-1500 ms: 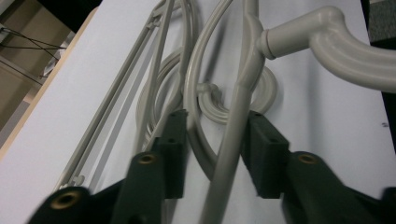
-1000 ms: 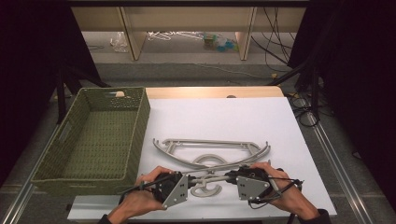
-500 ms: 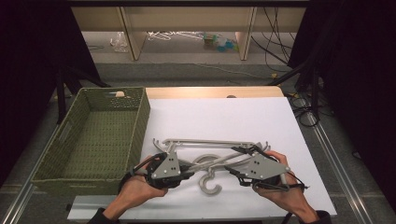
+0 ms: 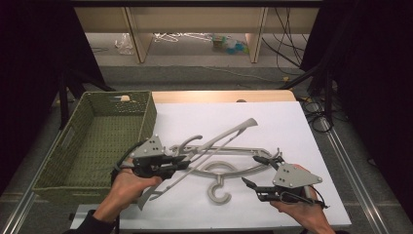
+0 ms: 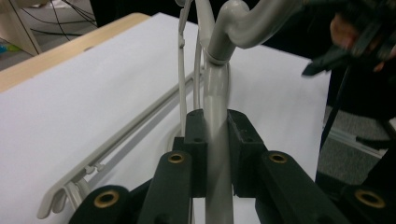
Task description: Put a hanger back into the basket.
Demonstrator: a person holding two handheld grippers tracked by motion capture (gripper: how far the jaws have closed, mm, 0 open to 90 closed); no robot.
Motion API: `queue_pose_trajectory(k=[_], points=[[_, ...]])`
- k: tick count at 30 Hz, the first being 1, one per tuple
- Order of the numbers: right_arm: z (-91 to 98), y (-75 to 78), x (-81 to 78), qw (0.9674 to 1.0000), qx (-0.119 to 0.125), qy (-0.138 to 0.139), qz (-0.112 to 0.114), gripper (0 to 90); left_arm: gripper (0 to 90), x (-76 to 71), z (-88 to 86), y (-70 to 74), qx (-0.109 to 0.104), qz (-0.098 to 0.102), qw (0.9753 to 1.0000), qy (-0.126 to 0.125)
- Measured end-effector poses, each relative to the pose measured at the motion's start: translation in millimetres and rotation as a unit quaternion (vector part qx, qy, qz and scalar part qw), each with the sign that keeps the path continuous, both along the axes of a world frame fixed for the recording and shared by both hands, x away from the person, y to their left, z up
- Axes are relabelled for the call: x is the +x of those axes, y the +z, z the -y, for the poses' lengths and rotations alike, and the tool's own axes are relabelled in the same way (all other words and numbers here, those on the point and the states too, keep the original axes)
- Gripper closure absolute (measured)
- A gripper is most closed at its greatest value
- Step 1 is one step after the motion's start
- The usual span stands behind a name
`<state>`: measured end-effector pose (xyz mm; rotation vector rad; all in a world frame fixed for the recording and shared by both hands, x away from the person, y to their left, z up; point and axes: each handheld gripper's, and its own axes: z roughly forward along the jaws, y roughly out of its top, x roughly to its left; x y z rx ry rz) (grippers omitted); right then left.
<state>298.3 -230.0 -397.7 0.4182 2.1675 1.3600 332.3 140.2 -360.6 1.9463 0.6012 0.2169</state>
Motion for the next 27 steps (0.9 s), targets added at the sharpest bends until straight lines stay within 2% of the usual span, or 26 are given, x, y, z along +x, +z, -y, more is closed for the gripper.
queue_pose_trajectory(k=[2,6,7,8,9,10,11,13,14,16,19,22,23,24,27], points=[[2.1,-3.2,-0.1,1.0,0.0,-0.002,-0.006,31.7,79.3,0.5,-2.2,4.5,-0.006,-0.001,1.0,0.005],[6.2,-9.2,-0.7,0.9997,-0.001,0.002,-0.022,29.4,79.4,4.9,-7.7,25.5,-0.052,-0.016,0.9984,0.01],[6.3,-9.6,-1.0,0.9998,-0.001,0.0,-0.022,29.4,79.4,4.9,-7.7,25.5,-0.052,-0.016,0.9984,0.01],[6.5,-9.9,-0.8,0.9998,0.0,0.0,-0.021,29.4,79.4,7.3,-9.0,31.4,-0.064,-0.014,0.9978,0.002],[6.5,-9.9,-0.8,0.9998,0.0,0.0,-0.021,29.4,79.4,5.8,-10.5,37.1,-0.067,-0.024,0.9974,0.007],[6.7,-10.3,-0.7,0.9997,0.002,-0.003,-0.022,29.4,79.4,4.4,-13.7,49.6,-0.075,-0.024,0.9969,0.007],[6.7,-10.3,-0.7,0.9997,0.002,-0.003,-0.022,29.4,79.4,4.4,-13.7,49.6,-0.075,-0.024,0.9969,0.007],[6.8,-10.2,-1.0,0.9998,0.0,-0.002,-0.02,29.4,79.4,2.7,-25.0,68.0,-0.069,-0.015,0.9974,0.013],[7.6,-9.5,-1.8,0.9998,-0.005,0.001,-0.021,29.3,79.4,2.7,-25.0,68.0,-0.069,-0.015,0.9974,0.013],[7.5,-9.7,-2.2,0.9998,-0.004,0.003,-0.018,29.4,79.4,2.1,-37.2,78.6,-0.068,-0.012,0.9972,0.029],[8.7,-11.1,-1.1,0.9997,-0.007,0.002,-0.025,29.4,79.4,1.8,-60.4,88.8,-0.054,0.006,0.9972,0.053],[7.8,-12.2,-0.3,0.9997,-0.005,0.0,-0.023,29.4,79.4,5.1,-84.1,91.7,-0.048,0.011,0.9952,0.084],[6.5,-12.5,-0.1,0.9996,-0.002,0.001,-0.026,29.4,79.5,8.7,-104.5,90.9,-0.04,0.015,0.9931,0.109],[6.5,-12.5,-0.1,0.9996,-0.002,0.001,-0.026,29.4,79.5,8.7,-104.5,90.9,-0.04,0.015,0.9931,0.109],[4.7,-14.4,0.1,0.9996,-0.004,0.004,-0.029,29.3,79.4,13.3,-129.0,87.6,-0.037,0.021,0.9898,0.136]])
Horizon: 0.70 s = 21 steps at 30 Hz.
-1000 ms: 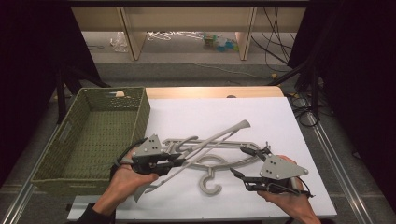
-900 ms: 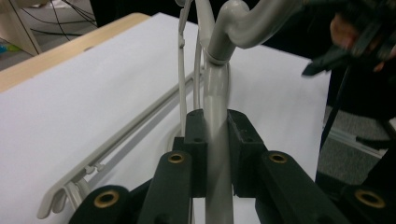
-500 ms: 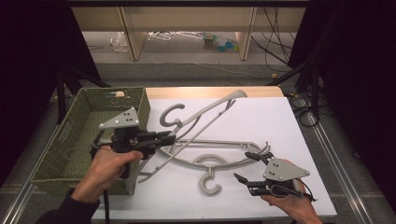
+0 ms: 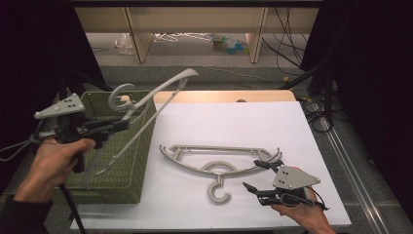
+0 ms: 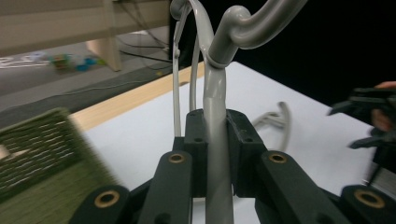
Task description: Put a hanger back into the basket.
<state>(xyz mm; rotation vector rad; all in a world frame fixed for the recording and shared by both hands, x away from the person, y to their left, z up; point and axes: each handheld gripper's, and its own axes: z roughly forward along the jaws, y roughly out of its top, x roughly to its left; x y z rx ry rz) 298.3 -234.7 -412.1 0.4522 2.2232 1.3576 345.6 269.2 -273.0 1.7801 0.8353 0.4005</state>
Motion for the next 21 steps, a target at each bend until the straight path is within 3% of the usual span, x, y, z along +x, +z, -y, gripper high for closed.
queue_pose_trajectory(k=[6,11,17,20,21], points=[[-1.8,-2.2,0.4,1.0,0.003,0.008,-0.004,27.1,79.5,9.7,-50.1,-15.0,0.016,0.002,0.9973,0.072],[-2.2,-2.4,0.7,0.9999,-0.003,0.008,-0.009,25.9,79.5,14.8,-66.3,-22.2,0.029,0.005,0.9968,0.074],[-1.2,-3.0,1.8,1.0,0.0,0.005,-0.008,25.9,79.4,20.1,-86.4,-36.7,0.059,0.0,0.9953,0.076],[-1.2,-3.2,1.9,1.0,-0.001,0.006,-0.007,25.9,79.5,21.1,-92.3,-40.8,0.065,-0.002,0.9947,0.08],[-1.3,-3.0,2.0,1.0,0.001,0.004,-0.009,25.9,79.4,22.5,-96.7,-43.9,0.06,0.001,0.9955,0.073]])
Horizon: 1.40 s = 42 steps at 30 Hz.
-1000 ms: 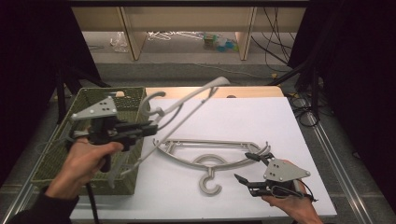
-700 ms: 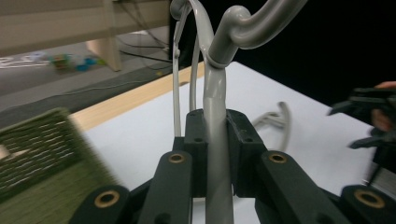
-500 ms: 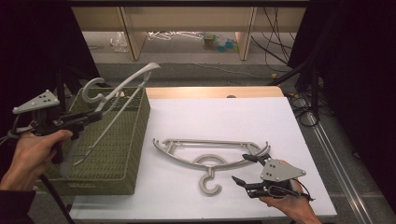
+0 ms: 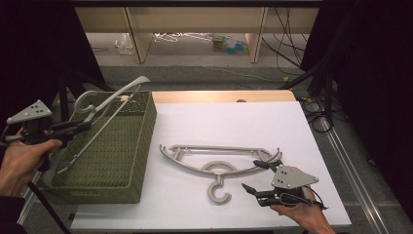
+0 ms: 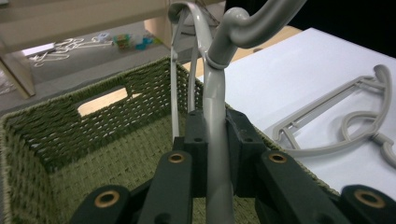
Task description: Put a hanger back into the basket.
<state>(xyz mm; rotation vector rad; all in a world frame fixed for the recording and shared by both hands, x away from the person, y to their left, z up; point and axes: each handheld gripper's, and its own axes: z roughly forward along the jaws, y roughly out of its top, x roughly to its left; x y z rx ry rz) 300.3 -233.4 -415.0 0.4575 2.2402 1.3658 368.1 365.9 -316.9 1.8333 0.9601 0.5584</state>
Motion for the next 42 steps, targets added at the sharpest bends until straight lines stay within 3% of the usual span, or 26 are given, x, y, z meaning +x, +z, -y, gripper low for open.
queue_pose_trajectory(k=[4,11,18,22,25,29,30,31,33,35,37,38,39,40,41,42], points=[[0.0,-0.7,0.4,1.0,-0.004,0.0,0.001,25.9,79.5,3.2,-3.7,-1.6,0.019,0.001,0.9998,0.001],[0.6,-0.5,0.9,1.0,-0.003,-0.001,0.0,25.9,79.5,12.2,-12.7,-14.0,0.027,-0.028,0.9992,0.002],[-0.4,-2.1,0.8,1.0,-0.008,0.002,-0.003,25.9,79.4,21.4,-15.2,-26.7,0.049,-0.056,0.9972,0.005],[0.1,-2.3,1.1,0.9999,-0.012,0.002,-0.009,25.9,79.4,28.3,-13.5,-39.1,0.045,-0.078,0.9959,0.007],[-0.6,-3.5,1.5,0.9999,-0.011,0.004,-0.005,26.0,79.4,32.9,-11.0,-46.5,0.062,-0.092,0.9938,-0.001],[-1.8,-4.0,0.8,0.9999,-0.009,0.002,-0.008,25.9,79.3,42.2,-7.8,-59.1,0.065,-0.112,0.9915,0.013],[-2.1,-4.1,0.9,0.9999,-0.009,0.003,-0.009,25.9,79.1,46.6,-8.6,-65.0,0.069,-0.126,0.9893,0.023],[-2.1,-4.1,0.9,0.9999,-0.009,0.003,-0.009,25.9,79.1,46.6,-8.6,-65.0,0.069,-0.126,0.9893,0.023],[-2.2,-4.6,0.8,0.9999,-0.012,0.006,-0.009,26.0,78.8,49.8,-14.2,-71.4,0.082,-0.145,0.9855,0.032],[-2.1,-4.7,0.9,0.9999,-0.012,0.007,-0.01,25.9,78.7,49.8,-15.5,-72.6,0.078,-0.148,0.9852,0.036],[-1.7,-5.0,1.7,0.9998,-0.014,0.01,-0.012,26.0,78.3,50.1,-18.8,-74.3,0.093,-0.154,0.9826,0.044],[-2.0,-5.7,1.9,0.9998,-0.014,0.007,-0.012,25.9,77.3,51.1,-20.5,-76.7,0.097,-0.165,0.9795,0.062],[-2.0,-5.7,1.9,0.9998,-0.014,0.007,-0.012,25.9,77.1,51.1,-20.5,-76.7,0.097,-0.165,0.9795,0.062],[-2.1,-5.6,1.7,0.9998,-0.014,0.009,-0.011,26.0,76.7,52.4,-22.1,-80.0,0.097,-0.173,0.9769,0.08],[-2.1,-5.6,1.7,0.9998,-0.014,0.009,-0.011,26.0,76.4,52.4,-22.1,-80.0,0.097,-0.173,0.9769,0.08],[-2.3,-5.4,1.0,0.9998,-0.016,0.009,-0.012,25.9,76.0,53.4,-22.5,-83.9,0.093,-0.178,0.9739,0.106]])
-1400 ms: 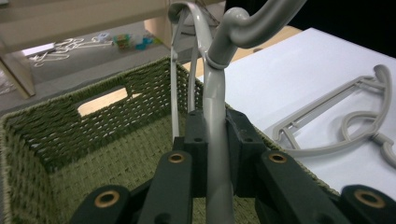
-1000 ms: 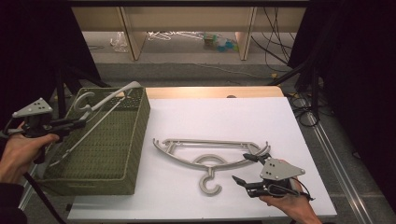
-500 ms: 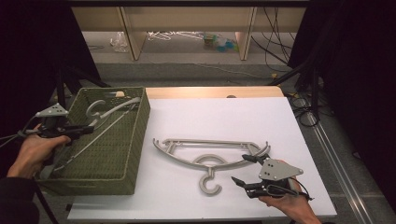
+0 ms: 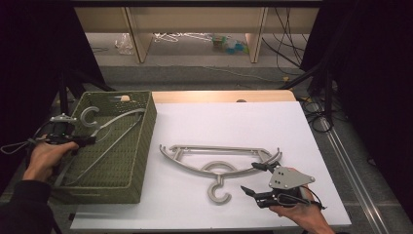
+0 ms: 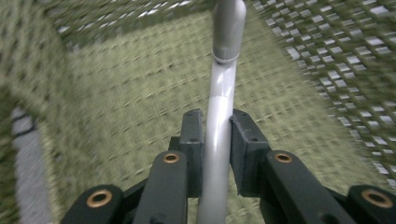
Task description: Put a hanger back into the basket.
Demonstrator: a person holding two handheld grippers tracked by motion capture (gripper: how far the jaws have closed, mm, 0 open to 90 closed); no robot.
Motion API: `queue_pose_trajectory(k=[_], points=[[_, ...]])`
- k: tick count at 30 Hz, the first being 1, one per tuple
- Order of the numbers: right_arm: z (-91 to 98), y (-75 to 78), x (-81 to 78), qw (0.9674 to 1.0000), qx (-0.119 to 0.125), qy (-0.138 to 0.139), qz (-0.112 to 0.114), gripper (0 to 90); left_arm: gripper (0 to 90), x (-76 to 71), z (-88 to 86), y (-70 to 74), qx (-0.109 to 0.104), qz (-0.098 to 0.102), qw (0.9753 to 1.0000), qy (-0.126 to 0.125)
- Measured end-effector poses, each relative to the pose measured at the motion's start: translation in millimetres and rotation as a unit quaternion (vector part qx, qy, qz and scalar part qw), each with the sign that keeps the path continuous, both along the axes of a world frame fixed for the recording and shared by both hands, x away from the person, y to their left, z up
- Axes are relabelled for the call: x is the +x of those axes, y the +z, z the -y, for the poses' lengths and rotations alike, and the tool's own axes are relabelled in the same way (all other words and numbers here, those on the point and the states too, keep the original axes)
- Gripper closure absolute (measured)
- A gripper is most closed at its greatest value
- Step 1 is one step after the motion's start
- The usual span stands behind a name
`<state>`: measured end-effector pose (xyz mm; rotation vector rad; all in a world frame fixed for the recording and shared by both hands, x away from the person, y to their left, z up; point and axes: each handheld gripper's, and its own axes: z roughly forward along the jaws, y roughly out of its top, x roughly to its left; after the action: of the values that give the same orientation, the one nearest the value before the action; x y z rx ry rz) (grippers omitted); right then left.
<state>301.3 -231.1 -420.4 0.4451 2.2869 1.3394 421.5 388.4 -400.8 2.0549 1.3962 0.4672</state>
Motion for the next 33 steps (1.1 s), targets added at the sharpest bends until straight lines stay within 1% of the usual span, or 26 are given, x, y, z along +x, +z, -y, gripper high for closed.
queue_pose_trajectory(k=[1,2,3,5,7,8,9,10,11,12,14,15,16,18,19,20,21,24,25,26,28,29,30,31,32,33], points=[[-0.1,0.2,-0.2,1.0,0.0,0.0,-0.002,25.9,75.4,0.6,0.0,-2.3,0.001,0.002,0.9999,0.016],[-0.5,-0.2,0.0,1.0,0.002,-0.001,-0.001,25.9,75.1,1.1,-1.2,-4.1,0.013,-0.001,0.9997,0.022],[-0.5,-0.2,0.0,1.0,0.002,-0.001,-0.001,25.9,75.2,1.1,-1.2,-4.1,0.013,-0.001,0.9997,0.022],[-0.2,-0.9,0.5,1.0,-0.001,-0.002,-0.005,25.9,74.9,2.0,-4.4,-7.3,0.011,-0.008,0.9993,0.036],[-0.9,-2.7,1.0,1.0,-0.004,-0.001,-0.004,26.0,71.9,1.9,-7.3,-9.8,-0.001,0.003,0.9985,0.056],[-0.9,-2.7,1.0,1.0,-0.004,-0.001,-0.004,26.0,71.9,1.4,-9.1,-9.9,-0.001,0.004,0.998,0.064],[-1.2,-2.9,0.8,1.0,-0.002,-0.002,-0.007,25.9,69.9,-0.1,-11.1,-7.4,0.002,-0.002,0.9972,0.074],[-1.2,-3.2,1.0,1.0,-0.001,-0.002,-0.007,25.9,65.3,-1.4,-11.9,-5.3,0.001,-0.003,0.9969,0.078],[-0.8,-3.4,1.1,1.0,-0.001,-0.001,-0.007,25.9,58.0,-4.9,-13.1,0.3,-0.007,0.009,0.9958,0.091],[0.0,-3.1,1.4,1.0,-0.005,0.001,-0.008,25.9,55.9,-8.2,-13.1,5.1,-0.009,0.025,0.995,0.097],[0.1,-4.2,2.0,1.0,-0.002,-0.001,-0.007,25.9,49.3,-13.5,-10.8,12.1,-0.018,0.049,0.9934,0.102],[0.1,-4.2,2.0,1.0,-0.002,-0.001,-0.007,25.9,46.6,-13.5,-10.8,12.1,-0.018,0.049,0.9934,0.102],[0.2,-4.4,2.1,1.0,-0.002,-0.001,-0.007,25.7,46.6,-17.6,-5.9,16.9,-0.036,0.074,0.99,0.114],[-0.4,-5.0,2.0,0.9999,0.002,-0.004,-0.011,25.6,43.5,-26.4,1.2,26.2,-0.052,0.099,0.9882,0.104],[-0.1,-4.7,2.1,0.9999,-0.002,-0.003,-0.015,25.3,40.7,-35.2,11.5,34.1,-0.061,0.119,0.9867,0.093],[-0.8,-5.7,2.2,0.9999,0.003,-0.005,-0.012,25.2,38.6,-38.9,15.7,36.8,-0.066,0.126,0.9859,0.089],[-0.8,-5.7,2.2,0.9999,0.003,-0.005,-0.012,25.2,37.0,-38.9,15.7,36.8,-0.066,0.126,0.9859,0.089],[-0.4,-6.4,3.0,0.9998,0.005,-0.008,-0.016,25.1,32.5,-54.0,35.3,44.7,-0.085,0.149,0.9827,0.069],[0.3,-6.6,3.1,0.9998,0.003,-0.008,-0.02,25.0,31.7,-60.1,45.0,45.9,-0.095,0.159,0.981,0.058],[-0.1,-7.9,3.3,0.9998,0.008,-0.012,-0.016,25.0,30.8,-64.8,53.3,46.2,-0.104,0.165,0.9796,0.047],[0.9,-8.7,3.6,0.9997,0.011,-0.014,-0.018,24.7,29.3,-76.7,79.5,44.9,-0.128,0.18,0.9752,0.014],[0.9,-8.7,3.6,0.9997,0.011,-0.014,-0.018,24.7,28.3,-76.7,79.5,44.9,-0.128,0.18,0.9752,0.014],[2.2,-9.4,4.0,0.9995,0.012,-0.014,-0.024,24.5,28.3,-80.4,90.4,43.6,-0.132,0.182,0.9744,0.0],[3.1,-11.9,5.8,0.9993,0.018,-0.02,-0.025,24.3,26.9,-84.9,105.7,41.0,-0.138,0.185,0.9728,-0.02],[3.1,-11.9,5.8,0.9993,0.018,-0.02,-0.025,24.3,26.5,-84.9,105.7,41.0,-0.138,0.185,0.9728,-0.02],[4.6,-13.5,7.5,0.9992,0.018,-0.023,-0.029,24.1,25.9,-86.9,114.1,38.8,-0.145,0.191,0.9704,-0.031]])
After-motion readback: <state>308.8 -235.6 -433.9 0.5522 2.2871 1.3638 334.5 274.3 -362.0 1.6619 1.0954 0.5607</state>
